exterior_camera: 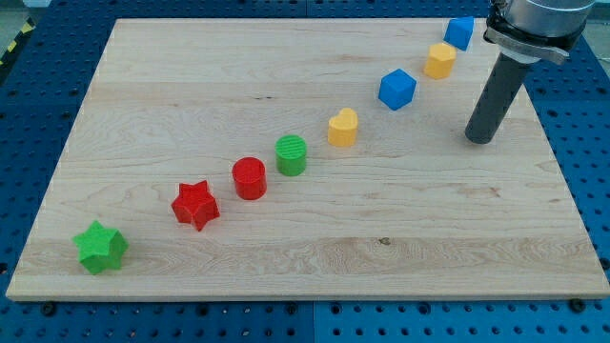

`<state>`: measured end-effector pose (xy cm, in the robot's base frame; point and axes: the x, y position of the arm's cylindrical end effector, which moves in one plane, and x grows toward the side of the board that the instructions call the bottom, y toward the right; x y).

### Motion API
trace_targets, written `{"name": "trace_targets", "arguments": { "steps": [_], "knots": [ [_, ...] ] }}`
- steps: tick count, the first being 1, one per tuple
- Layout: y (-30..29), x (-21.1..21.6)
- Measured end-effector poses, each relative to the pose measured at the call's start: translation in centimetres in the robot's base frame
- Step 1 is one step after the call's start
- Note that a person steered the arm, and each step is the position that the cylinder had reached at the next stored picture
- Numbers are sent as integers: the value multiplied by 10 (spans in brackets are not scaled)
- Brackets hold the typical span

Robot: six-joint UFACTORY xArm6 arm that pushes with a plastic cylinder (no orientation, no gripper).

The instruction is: Slide the blue cube towards the top center of the board

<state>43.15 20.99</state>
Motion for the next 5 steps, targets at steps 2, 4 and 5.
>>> {"name": "trace_targets", "arguments": {
  "steps": [2,4,5],
  "knots": [
    [6,-9],
    [6,-21],
    [-24,-42]
  ]
}}
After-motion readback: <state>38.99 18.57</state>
